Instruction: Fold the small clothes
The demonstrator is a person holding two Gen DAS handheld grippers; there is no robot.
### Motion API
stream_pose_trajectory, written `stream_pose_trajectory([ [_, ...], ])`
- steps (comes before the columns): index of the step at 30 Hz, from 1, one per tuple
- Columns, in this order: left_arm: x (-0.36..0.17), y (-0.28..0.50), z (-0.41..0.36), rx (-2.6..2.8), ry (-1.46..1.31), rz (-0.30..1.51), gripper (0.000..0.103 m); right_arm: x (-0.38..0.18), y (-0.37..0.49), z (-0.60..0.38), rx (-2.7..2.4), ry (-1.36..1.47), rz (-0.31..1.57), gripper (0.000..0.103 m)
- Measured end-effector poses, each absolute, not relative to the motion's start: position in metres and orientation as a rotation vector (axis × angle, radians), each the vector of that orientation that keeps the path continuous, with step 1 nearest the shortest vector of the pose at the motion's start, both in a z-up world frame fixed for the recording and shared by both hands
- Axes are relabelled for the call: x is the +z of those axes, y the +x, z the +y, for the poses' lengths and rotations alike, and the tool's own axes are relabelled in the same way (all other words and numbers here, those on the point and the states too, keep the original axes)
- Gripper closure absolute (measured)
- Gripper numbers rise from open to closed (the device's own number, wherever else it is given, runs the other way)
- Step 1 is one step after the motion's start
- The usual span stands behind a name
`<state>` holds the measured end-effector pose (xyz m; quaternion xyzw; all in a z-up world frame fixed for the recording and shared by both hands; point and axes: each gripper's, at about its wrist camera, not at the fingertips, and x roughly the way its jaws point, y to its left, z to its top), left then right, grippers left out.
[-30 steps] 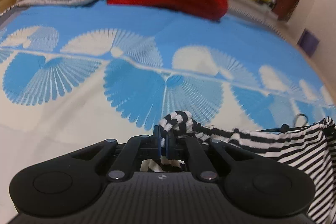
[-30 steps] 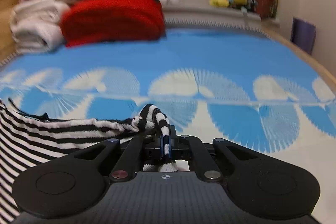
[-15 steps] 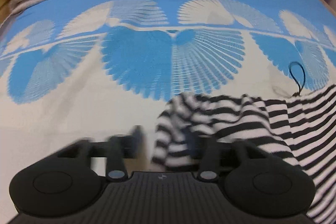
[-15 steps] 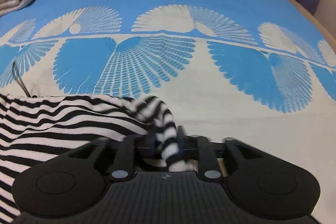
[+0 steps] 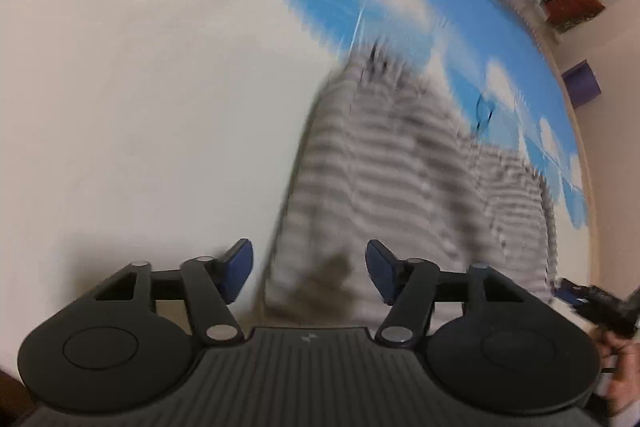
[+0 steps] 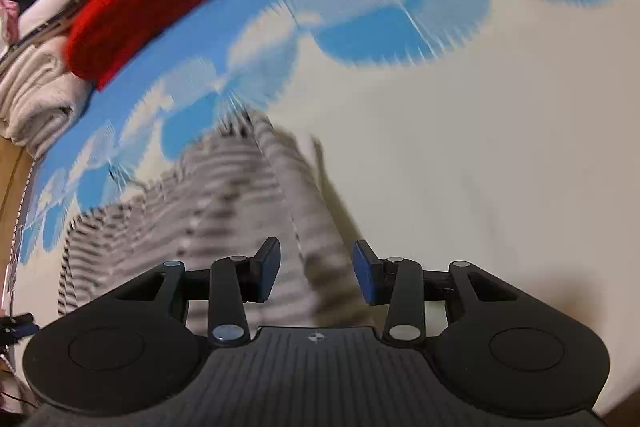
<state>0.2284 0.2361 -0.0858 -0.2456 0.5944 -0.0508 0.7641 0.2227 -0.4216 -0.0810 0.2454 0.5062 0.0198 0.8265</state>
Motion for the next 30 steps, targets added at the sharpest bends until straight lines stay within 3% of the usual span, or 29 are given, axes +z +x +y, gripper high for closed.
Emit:
stream_pose_trajectory([
  [1,-0.092,0.229,0.236,-0.108,-0.539,1.319,0.051,-0.085,0.22,-0.421,0.033,0.522,1.098,0.061],
  [6,-0.104,0.235,0.231,-0.129,-0.46,1.345,0.051,-0.095,0.21,-0.405,0.066,0.407,1.141,0.061],
  [8,-0.107,0.237,0.23,-0.126,-0.438,1.357,0.064,-0.103,0.21,-0.405,0.064,0.401,1.178,0.061],
  [9,-0.107,0.237,0.231,-0.133,-0.438,1.354,0.088,-0.104,0.211,-0.406,0.063,0.4,1.183,0.061],
  [10,-0.106,0.236,0.232,-0.138,-0.443,1.343,0.101,-0.105,0.21,-0.407,0.063,0.402,1.182,0.061],
  [11,-0.102,0.235,0.233,-0.148,-0.445,1.314,0.101,-0.104,0.21,-0.407,0.069,0.406,1.178,0.062],
  [12,-0.092,0.233,0.235,-0.171,-0.446,1.256,0.102,-0.103,0.208,-0.407,0.083,0.41,1.168,0.073],
  [13,-0.081,0.23,0.238,-0.194,-0.457,1.189,0.102,-0.099,0.206,-0.407,0.103,0.41,1.15,0.094],
  [16,-0.062,0.215,0.257,-0.167,-0.529,1.071,0.102,-0.073,0.195,-0.422,0.121,0.476,0.988,0.095],
  [18,-0.066,0.211,0.263,-0.078,-0.476,1.114,0.103,-0.064,0.188,-0.439,0.112,0.556,0.916,0.095],
  [22,-0.097,0.217,0.243,-0.05,-0.301,1.307,0.102,-0.091,0.194,-0.43,0.041,0.422,1.11,0.095],
  [25,-0.099,0.219,0.234,-0.023,-0.245,1.328,0.102,-0.105,0.2,-0.417,0.017,0.321,1.183,0.094],
  [26,-0.092,0.22,0.234,-0.005,-0.241,1.287,0.1,-0.103,0.201,-0.414,0.011,0.309,1.175,0.092],
  [28,-0.077,0.223,0.236,-0.04,-0.299,1.196,0.083,-0.094,0.202,-0.41,-0.014,0.275,1.127,0.089],
  [30,-0.065,0.225,0.233,-0.111,-0.343,1.122,0.082,-0.079,0.2,-0.405,-0.042,0.247,1.036,0.079],
])
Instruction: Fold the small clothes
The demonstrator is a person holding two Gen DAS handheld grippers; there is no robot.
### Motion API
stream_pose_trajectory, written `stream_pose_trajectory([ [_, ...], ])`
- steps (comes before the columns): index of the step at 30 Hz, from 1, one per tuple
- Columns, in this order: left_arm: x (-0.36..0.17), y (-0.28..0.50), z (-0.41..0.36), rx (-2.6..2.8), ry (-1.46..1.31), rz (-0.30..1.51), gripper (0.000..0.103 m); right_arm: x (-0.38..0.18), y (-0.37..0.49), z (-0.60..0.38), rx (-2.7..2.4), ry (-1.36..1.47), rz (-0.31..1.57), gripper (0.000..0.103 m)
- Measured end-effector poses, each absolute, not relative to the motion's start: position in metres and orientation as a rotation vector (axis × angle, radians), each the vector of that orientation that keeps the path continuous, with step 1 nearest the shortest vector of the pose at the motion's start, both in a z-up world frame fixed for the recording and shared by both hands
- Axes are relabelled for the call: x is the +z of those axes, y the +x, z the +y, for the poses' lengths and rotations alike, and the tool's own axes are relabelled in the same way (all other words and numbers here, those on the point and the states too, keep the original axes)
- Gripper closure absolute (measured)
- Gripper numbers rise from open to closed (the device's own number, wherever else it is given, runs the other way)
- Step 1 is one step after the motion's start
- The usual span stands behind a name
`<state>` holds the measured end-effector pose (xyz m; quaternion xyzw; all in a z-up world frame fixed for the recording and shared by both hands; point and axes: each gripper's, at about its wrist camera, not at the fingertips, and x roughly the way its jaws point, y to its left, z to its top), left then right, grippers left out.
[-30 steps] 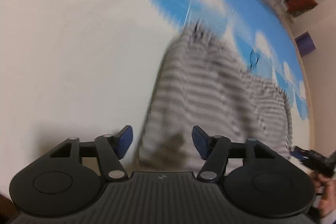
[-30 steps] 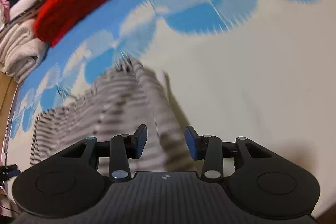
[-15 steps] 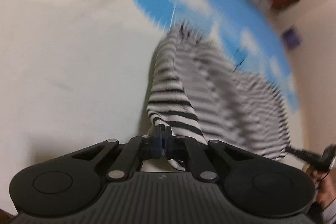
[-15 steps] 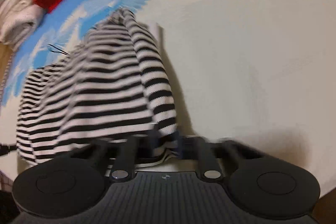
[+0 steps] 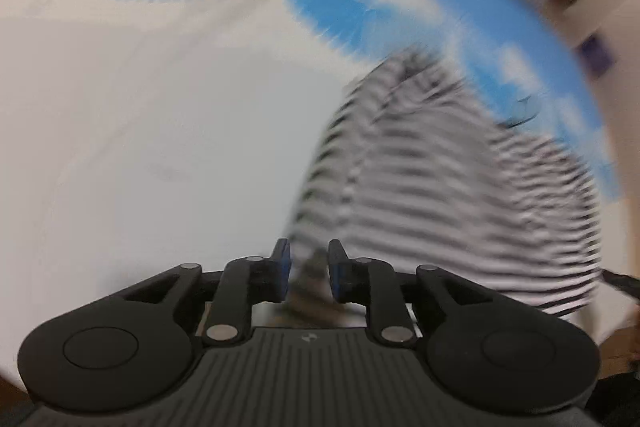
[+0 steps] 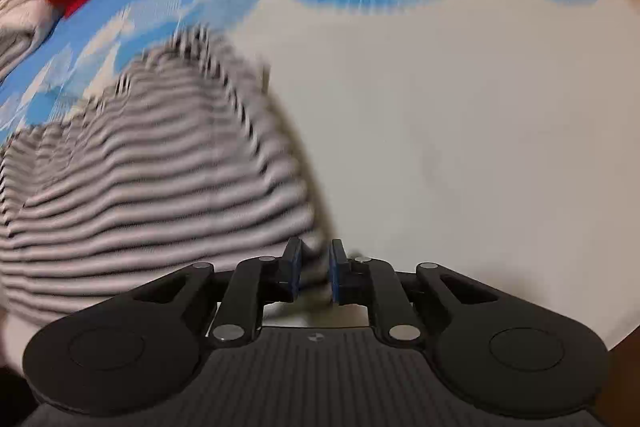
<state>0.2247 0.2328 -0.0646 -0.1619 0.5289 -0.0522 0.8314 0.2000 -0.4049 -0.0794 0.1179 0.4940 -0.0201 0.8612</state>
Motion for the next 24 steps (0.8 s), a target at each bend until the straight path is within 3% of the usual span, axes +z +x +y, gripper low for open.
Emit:
stream_pose_trajectory([
  [1,-0.06,0.227,0.228,-0.156,-0.35,1.095,0.082,-0.074,0.2,-0.405,-0.031,0.255,0.997,0.075],
  [5,-0.058,0.24,0.187,-0.317,-0.321,1.113,0.078,-0.064,0.206,-0.395,0.109,0.315,0.913,0.075],
  [9,-0.072,0.253,0.143,-0.366,-0.185,1.196,0.069,-0.081,0.228,-0.368,0.19,0.291,1.019,0.069],
  [12,-0.092,0.264,0.131,-0.277,-0.103,1.248,0.051,-0.108,0.243,-0.355,0.106,0.141,1.176,0.067],
  [17,-0.081,0.284,0.144,0.034,-0.107,1.124,0.053,-0.094,0.253,-0.352,-0.009,0.104,1.071,0.067],
  [21,-0.06,0.289,0.14,-0.158,-0.288,1.016,0.053,-0.066,0.255,-0.339,0.1,0.154,0.879,0.067],
  [24,-0.055,0.293,0.118,-0.328,-0.283,0.989,0.053,-0.062,0.261,-0.314,0.254,0.148,0.857,0.066],
])
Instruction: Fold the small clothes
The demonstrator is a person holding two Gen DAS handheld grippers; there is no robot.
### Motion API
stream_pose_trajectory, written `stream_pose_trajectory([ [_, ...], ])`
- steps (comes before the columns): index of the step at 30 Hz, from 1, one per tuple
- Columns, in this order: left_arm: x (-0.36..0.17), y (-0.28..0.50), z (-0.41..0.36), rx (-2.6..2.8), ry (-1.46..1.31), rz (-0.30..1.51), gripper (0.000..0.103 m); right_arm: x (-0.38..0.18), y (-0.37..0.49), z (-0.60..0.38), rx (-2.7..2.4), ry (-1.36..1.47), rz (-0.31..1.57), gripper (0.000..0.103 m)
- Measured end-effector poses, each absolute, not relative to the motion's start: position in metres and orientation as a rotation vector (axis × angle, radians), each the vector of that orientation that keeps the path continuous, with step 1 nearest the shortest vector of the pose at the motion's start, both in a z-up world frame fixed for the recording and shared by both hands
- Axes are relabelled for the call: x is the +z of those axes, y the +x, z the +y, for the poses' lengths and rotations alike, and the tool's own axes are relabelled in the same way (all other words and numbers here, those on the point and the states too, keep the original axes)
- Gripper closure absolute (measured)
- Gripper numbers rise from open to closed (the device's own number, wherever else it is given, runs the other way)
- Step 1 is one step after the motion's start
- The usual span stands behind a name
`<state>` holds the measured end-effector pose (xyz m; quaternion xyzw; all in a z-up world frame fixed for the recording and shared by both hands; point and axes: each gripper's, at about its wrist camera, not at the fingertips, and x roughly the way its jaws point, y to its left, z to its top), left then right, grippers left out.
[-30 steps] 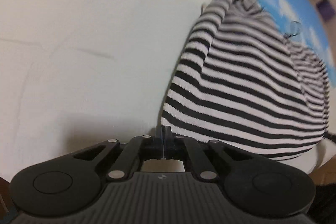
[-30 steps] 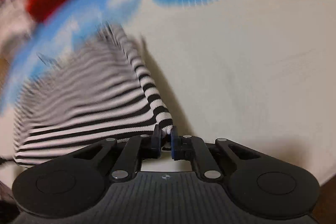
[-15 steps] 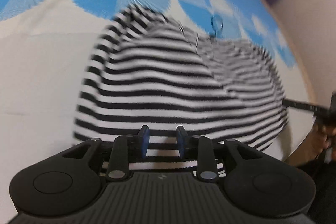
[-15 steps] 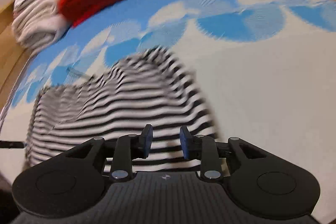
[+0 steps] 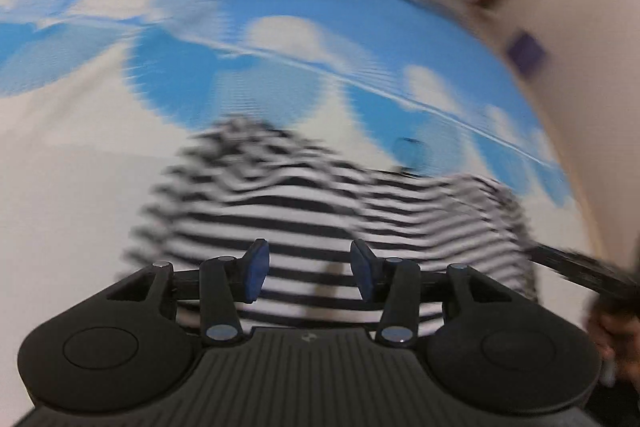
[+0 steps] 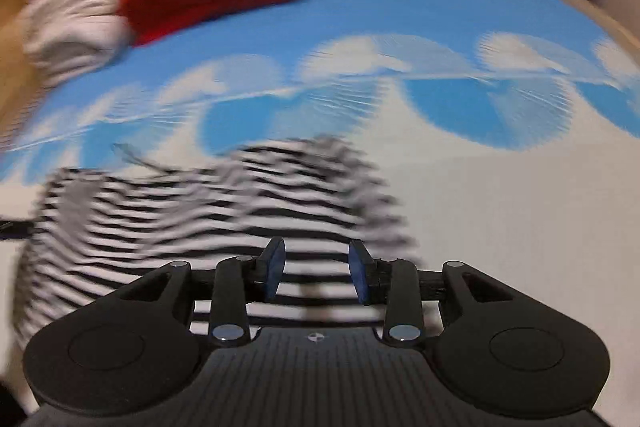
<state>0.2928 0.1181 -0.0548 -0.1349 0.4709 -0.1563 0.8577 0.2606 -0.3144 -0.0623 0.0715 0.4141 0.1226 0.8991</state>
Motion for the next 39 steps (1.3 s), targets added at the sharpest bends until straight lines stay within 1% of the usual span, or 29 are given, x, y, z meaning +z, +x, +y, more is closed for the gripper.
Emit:
stream_pose_trajectory([
  [2,-0.059,0.296,0.101,-0.379,-0.22,1.003,0.057,-0.067,0.269,-0.297,0.307,0.091,0.879,0.066],
  [4,-0.072,0.304,0.085,-0.363,-0.151,1.04,0.065,-0.075,0.28,-0.283,0.316,0.044,0.918,0.066],
  [6,-0.084,0.315,0.08,-0.311,-0.107,1.063,0.069,-0.077,0.288,-0.278,0.295,0.019,0.935,0.066],
  [9,-0.097,0.332,0.09,-0.225,-0.112,1.066,0.07,-0.086,0.301,-0.274,0.235,0.016,0.96,0.066],
  [10,-0.103,0.337,0.093,-0.201,-0.123,1.076,0.07,-0.09,0.305,-0.274,0.208,0.014,0.972,0.064],
  [16,-0.11,0.351,0.111,-0.185,-0.145,1.096,0.072,-0.107,0.32,-0.268,0.143,-0.011,1.003,0.061],
  [20,-0.09,0.347,0.12,-0.181,-0.213,1.086,0.071,-0.104,0.317,-0.268,0.14,-0.019,0.996,0.061],
  [23,-0.07,0.338,0.137,-0.169,-0.282,1.024,0.071,-0.09,0.309,-0.276,0.126,0.011,0.953,0.061],
  [27,-0.064,0.332,0.155,-0.132,-0.339,1.027,0.071,-0.067,0.289,-0.301,0.1,0.095,0.894,0.061],
  [33,-0.049,0.311,0.145,-0.184,-0.268,1.048,0.071,-0.05,0.255,-0.333,0.126,0.144,0.889,0.06],
  [36,-0.037,0.292,0.133,-0.217,-0.165,1.102,0.071,-0.051,0.242,-0.339,0.151,0.127,0.925,0.06],
  [39,-0.023,0.261,0.125,-0.25,-0.044,1.074,0.071,-0.064,0.232,-0.339,0.211,0.088,1.01,0.06],
])
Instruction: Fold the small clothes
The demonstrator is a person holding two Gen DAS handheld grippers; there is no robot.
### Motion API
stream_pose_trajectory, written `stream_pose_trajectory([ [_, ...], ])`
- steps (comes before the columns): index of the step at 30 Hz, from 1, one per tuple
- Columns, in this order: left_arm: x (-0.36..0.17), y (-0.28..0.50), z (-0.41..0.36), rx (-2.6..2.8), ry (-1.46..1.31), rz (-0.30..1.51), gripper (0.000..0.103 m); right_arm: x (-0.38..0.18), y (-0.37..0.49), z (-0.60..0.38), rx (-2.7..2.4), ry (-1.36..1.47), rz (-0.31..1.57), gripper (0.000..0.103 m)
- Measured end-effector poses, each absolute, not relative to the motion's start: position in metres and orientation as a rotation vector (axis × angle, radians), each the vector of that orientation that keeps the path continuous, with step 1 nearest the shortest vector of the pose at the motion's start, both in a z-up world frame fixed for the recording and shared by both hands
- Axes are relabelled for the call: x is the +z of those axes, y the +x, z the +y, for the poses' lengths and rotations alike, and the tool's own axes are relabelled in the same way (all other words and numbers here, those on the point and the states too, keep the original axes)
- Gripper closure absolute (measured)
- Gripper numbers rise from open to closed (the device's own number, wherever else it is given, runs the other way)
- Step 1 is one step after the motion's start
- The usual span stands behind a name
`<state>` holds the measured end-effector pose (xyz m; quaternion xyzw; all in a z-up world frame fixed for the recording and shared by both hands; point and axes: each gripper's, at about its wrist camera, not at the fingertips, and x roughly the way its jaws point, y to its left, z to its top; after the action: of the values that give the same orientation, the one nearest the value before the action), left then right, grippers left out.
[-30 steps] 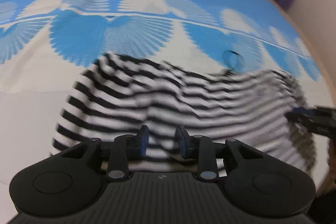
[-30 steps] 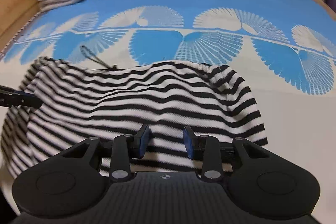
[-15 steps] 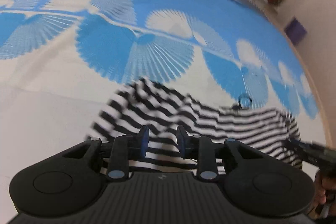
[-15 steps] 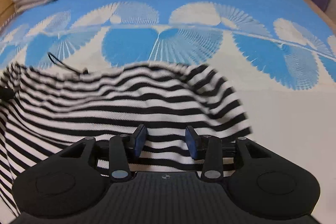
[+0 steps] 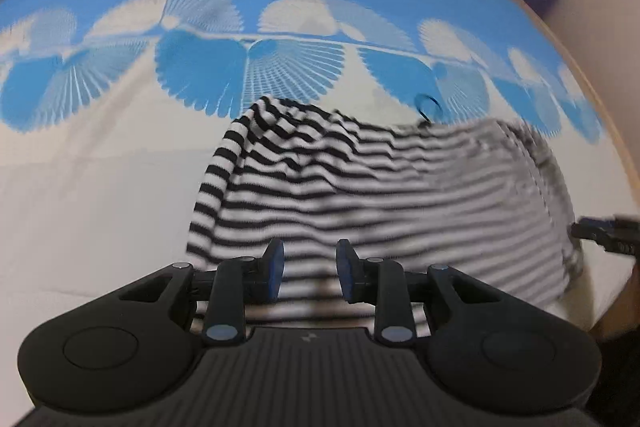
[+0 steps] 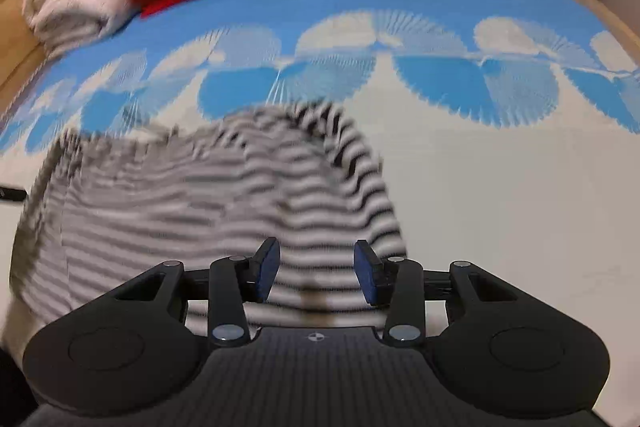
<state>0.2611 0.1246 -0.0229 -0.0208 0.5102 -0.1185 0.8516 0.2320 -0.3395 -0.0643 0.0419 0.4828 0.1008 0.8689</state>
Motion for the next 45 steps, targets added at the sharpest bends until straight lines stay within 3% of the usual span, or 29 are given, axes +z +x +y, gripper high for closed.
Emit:
stream_pose_trajectory([
  [4,-0.041,0.238,0.123,-0.274,-0.024,1.077,0.071,-0.097,0.219,-0.319,0.247,-0.18,1.152,0.06],
  [7,-0.098,0.241,0.124,-0.164,0.091,1.291,0.072,-0.098,0.211,-0.319,0.235,-0.216,1.139,0.06],
  [8,-0.102,0.241,0.126,-0.124,0.122,1.285,0.071,-0.094,0.211,-0.323,0.217,-0.182,1.126,0.06],
  [13,-0.078,0.228,0.159,-0.09,-0.019,1.166,0.071,-0.078,0.201,-0.347,0.105,-0.037,1.051,0.06],
  [19,-0.05,0.206,0.211,0.015,-0.199,1.034,0.071,-0.105,0.195,-0.354,0.026,-0.13,1.176,0.059],
  [24,-0.001,0.174,0.224,0.028,-0.221,0.834,0.069,-0.067,0.177,-0.352,-0.036,-0.042,0.955,0.06],
  [30,0.041,0.126,0.229,0.073,-0.204,0.654,0.058,-0.04,0.146,-0.334,-0.06,0.149,0.787,0.059],
  [45,0.023,0.134,0.232,0.135,-0.159,0.714,0.058,-0.058,0.114,-0.218,0.101,-0.14,0.765,0.06],
])
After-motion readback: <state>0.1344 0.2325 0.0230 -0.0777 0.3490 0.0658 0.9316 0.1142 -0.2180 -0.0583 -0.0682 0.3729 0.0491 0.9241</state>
